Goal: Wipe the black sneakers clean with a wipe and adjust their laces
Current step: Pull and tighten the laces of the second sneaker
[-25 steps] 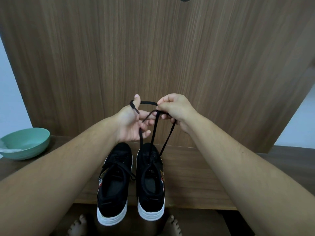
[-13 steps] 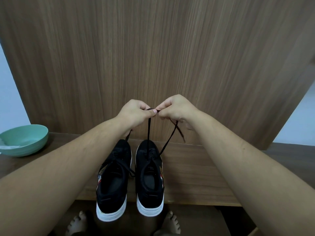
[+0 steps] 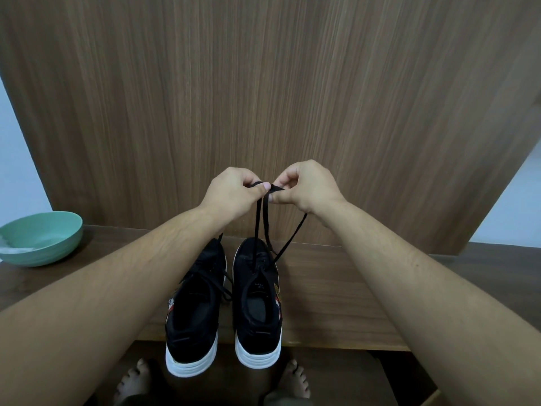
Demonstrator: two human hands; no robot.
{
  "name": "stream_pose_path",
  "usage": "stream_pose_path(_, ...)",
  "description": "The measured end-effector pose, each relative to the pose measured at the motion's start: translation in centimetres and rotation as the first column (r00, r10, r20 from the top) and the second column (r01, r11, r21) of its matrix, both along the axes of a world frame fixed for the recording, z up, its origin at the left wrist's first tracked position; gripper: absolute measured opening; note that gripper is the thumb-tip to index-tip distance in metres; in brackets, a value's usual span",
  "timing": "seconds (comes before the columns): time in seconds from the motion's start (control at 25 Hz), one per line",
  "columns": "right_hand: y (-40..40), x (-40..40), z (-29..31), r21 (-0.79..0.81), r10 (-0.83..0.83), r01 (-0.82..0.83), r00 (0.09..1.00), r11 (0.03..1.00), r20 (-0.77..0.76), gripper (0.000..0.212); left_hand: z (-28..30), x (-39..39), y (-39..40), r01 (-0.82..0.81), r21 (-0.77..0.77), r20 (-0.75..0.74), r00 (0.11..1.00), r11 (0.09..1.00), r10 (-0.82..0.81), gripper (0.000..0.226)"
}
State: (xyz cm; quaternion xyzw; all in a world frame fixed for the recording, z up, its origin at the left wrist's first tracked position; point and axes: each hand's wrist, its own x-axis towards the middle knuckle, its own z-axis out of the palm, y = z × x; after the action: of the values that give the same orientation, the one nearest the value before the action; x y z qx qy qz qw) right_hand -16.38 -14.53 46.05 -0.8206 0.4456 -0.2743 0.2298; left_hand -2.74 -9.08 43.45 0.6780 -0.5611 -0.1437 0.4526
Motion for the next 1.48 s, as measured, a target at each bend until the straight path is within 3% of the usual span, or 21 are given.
stream_pose_path(0.08,0.0,-0.1,-0.2,-0.085,0.032,-0.027,0.997,0.996,0.069,0.023,0.2,0.1,0.3,0.006,0.006,-0.074,0.997,1.000,-0.005,0.025)
stream_pose_path(0.16,0.3,-0.2,-0.2,-0.057,0.115,-0.106,0.975,0.993,0.190,0.016,0.2,0.2,0.5,0.014,0.009,-0.123,0.992,1.000,-0.012,0.023)
stream_pose_path(0.24,0.9,-0.2,0.1,0.132,0.151,-0.203,0.933,0.970,0.326,0.011,0.2,0.3,0.5,0.008,0.004,-0.156,0.988,1.000,-0.007,0.024)
stream_pose_path(0.36,1.3,-0.6,0.8,0.495,0.007,-0.267,0.886,0.827,0.464,0.022,0.3,0.5,0.6,-0.029,-0.002,-0.192,0.981,1.000,0.028,0.024)
stream_pose_path(0.48,1.0,-0.9,1.6,0.653,-0.118,-0.344,0.823,0.674,0.555,0.030,0.4,0.7,0.8,0.014,0.007,-0.162,0.987,1.000,-0.013,0.023)
stream_pose_path(0.6,0.9,-0.4,1.9,0.648,-0.139,-0.241,0.867,0.722,0.478,0.013,0.6,0.6,0.7,0.068,-0.001,-0.102,0.992,0.998,-0.068,0.022)
stream_pose_path(0.72,0.6,-0.1,2.1,0.552,-0.142,-0.077,0.929,0.830,0.343,0.021,0.8,1.2,0.5,0.004,-0.025,-0.335,0.942,1.000,-0.012,0.023)
stream_pose_path(0.8,0.8,-0.2,2.2,0.469,-0.128,-0.009,0.957,0.883,0.260,0.022,0.6,1.5,0.5,-0.016,-0.014,-0.477,0.879,1.000,0.007,0.024)
stream_pose_path(0.88,1.2,-0.5,1.8,0.355,-0.037,-0.020,0.987,0.935,0.154,0.014,0.2,1.5,0.4,-0.033,0.004,-0.649,0.760,0.999,0.028,0.023)
stream_pose_path(1.0,0.7,-1.4,0.1,0.329,-0.032,-0.010,0.992,0.944,0.121,0.016,-0.6,1.8,0.5,-0.135,-0.013,-0.899,0.435,0.991,0.048,0.019)
stream_pose_path(1.16,-0.5,-3.1,-2.9,0.445,-0.184,0.096,0.970,0.891,0.160,0.013,-2.8,3.5,0.5,-0.299,-0.166,-0.983,0.127,0.940,-0.133,0.016)
stream_pose_path(1.2,-1.0,-3.5,-3.8,0.474,-0.235,0.130,0.958,0.871,0.168,0.012,-3.8,4.2,0.3,-0.315,-0.172,-0.983,0.108,0.933,-0.145,0.020)
stream_pose_path(1.24,-1.5,-4.2,-4.8,0.505,-0.296,0.172,0.939,0.846,0.175,0.012,-4.6,4.8,0.2,-0.314,-0.171,-0.980,0.149,0.934,-0.130,0.023)
stream_pose_path(1.28,-2.1,-4.8,-5.9,0.540,-0.365,0.218,0.913,0.813,0.182,0.012,-5.6,5.5,0.2,-0.302,-0.152,-0.958,0.278,0.941,-0.066,0.023)
stream_pose_path(1.32,-2.7,-5.6,-6.9,0.576,-0.437,0.259,0.879,0.776,0.193,0.013,-6.4,6.4,0.4,-0.283,-0.119,-0.863,0.503,0.952,0.042,0.022)
stream_pose_path(1.36,-3.3,-6.4,-7.9,0.608,-0.504,0.292,0.838,0.738,0.209,0.013,-7.4,7.4,0.6,-0.251,-0.079,-0.620,0.770,0.965,0.150,0.024)
stream_pose_path(1.4,-3.9,-7.2,-9.0,0.638,-0.564,0.316,0.794,0.702,0.227,0.014,-8.6,8.3,0.9,-0.198,-0.026,-0.249,0.951,0.980,0.185,0.029)
stream_pose_path(1.44,-4.3,-8.0,-9.8,0.666,-0.615,0.329,0.749,0.669,0.248,0.014,-9.7,9.0,1.3,-0.131,0.031,0.115,0.985,0.991,0.127,0.033)
stream_pose_path(1.48,-4.6,-8.8,-10.7,0.691,-0.657,0.338,0.707,0.639,0.262,0.015,-10.5,9.1,1.9,-0.066,0.096,0.378,0.926,0.993,0.026,0.036)
